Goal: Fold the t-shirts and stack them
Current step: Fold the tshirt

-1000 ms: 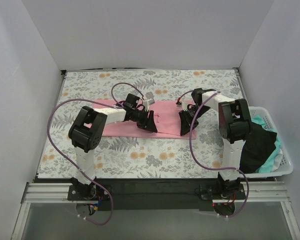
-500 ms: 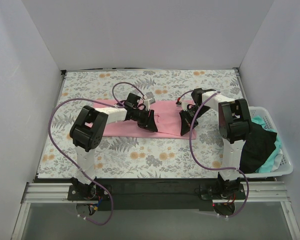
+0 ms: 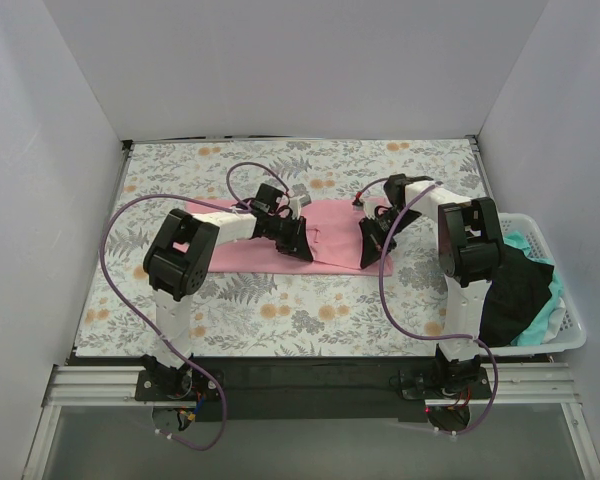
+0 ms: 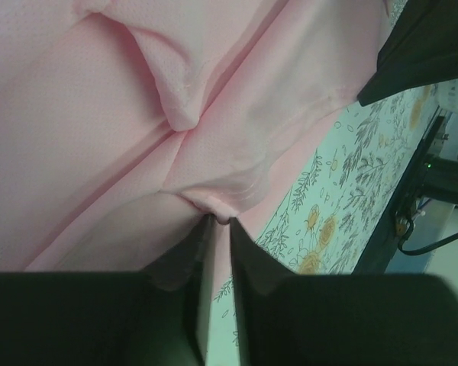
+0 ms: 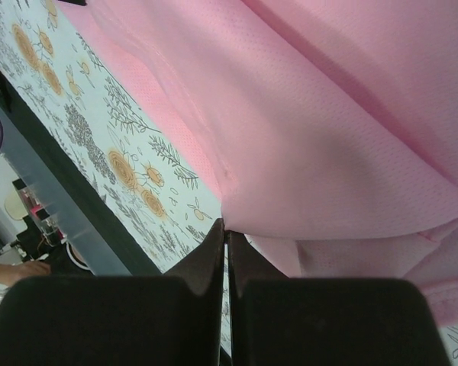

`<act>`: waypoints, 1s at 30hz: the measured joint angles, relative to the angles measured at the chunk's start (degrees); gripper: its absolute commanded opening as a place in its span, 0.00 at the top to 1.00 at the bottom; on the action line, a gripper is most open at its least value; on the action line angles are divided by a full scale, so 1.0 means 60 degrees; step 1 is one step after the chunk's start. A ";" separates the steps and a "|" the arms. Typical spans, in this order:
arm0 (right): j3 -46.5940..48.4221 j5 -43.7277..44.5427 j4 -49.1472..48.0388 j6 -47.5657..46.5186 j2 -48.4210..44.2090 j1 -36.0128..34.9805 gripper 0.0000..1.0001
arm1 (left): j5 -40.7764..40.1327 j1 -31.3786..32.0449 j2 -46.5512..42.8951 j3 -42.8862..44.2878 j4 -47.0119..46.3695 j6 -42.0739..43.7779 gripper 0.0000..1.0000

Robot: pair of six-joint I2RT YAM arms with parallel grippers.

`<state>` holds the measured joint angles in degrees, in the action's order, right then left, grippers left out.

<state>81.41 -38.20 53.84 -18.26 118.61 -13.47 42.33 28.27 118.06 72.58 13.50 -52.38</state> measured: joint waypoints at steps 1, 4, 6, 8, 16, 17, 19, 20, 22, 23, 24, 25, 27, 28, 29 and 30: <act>0.0047 -0.0018 0.0011 -0.0007 0.0004 0.0007 0.99 | 0.0004 0.0000 0.0007 0.0004 0.0025 0.0015 1.00; 0.0310 -0.0124 0.0040 -0.0022 0.0004 0.0051 0.99 | 0.0033 -0.0004 0.0015 0.0036 0.0087 0.0080 1.00; 0.0612 -0.0193 0.0058 -0.0025 0.0004 0.0069 0.99 | 0.0062 -0.0004 0.0015 0.0124 0.0149 0.0095 1.00; 0.0991 -0.0273 0.0062 -0.0044 0.0004 0.0106 0.99 | 0.0062 -0.0004 0.0015 0.0244 0.0189 0.0106 1.00; 0.2510 -0.0601 0.0062 -0.0040 0.0557 0.0262 0.99 | 0.0240 -0.0321 0.0142 0.1173 0.0215 -0.0142 1.00; 0.2667 -0.0648 0.0058 -0.0018 0.0714 0.0299 0.99 | 0.0313 -0.0437 0.0233 0.1300 0.0171 -0.0251 1.00; 0.2885 -0.0729 0.0058 0.0015 0.1005 0.0368 0.99 | 0.0474 -0.0714 0.0444 0.1475 0.0015 -0.0535 1.00; 0.2983 -0.0758 0.0073 0.0022 0.1151 0.0386 0.99 | 0.0546 -0.0863 0.0568 0.1504 -0.0095 -0.0707 1.00; 0.3191 -0.0838 0.0066 0.0058 0.1432 0.0433 0.99 | 0.0699 -0.1147 0.0852 0.1559 -0.0291 -0.1067 1.00; 0.3289 -0.0878 0.0066 0.0066 0.1563 0.0444 0.99 | 0.0783 -0.1257 0.1031 0.1625 -0.0361 -0.1224 1.00; 0.3373 -0.0903 0.0066 0.0095 0.1679 0.0470 0.99 | 0.0820 -0.1351 0.1173 0.1676 -0.0419 -0.1344 1.00; 0.3439 -0.0925 0.0066 0.0109 0.1752 0.0481 0.99 | 0.0852 -0.1457 0.1330 0.1716 -0.0495 -0.1464 1.00; 0.3697 -0.0965 0.0095 0.0182 0.1938 0.0495 0.99 | 0.0943 -0.1581 0.1523 0.1734 -0.0590 -0.1665 0.99; 0.3869 -0.0984 0.0098 0.0226 0.2022 0.0495 0.99 | 0.0973 -0.1606 0.1588 0.1734 -0.0645 -0.1774 0.94; 0.4036 -0.0987 0.0091 0.0266 0.2106 0.0503 0.99 | 0.1024 -0.1614 0.1632 0.1734 -0.0736 -0.1858 0.90; 0.4207 -0.0991 0.0098 0.0299 0.2167 0.0510 0.99 | 0.1049 -0.1614 0.1650 0.1738 -0.0834 -0.1938 0.84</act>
<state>106.65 -44.14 54.43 -16.47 131.61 -10.41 48.62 18.59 127.96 83.00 8.49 -64.01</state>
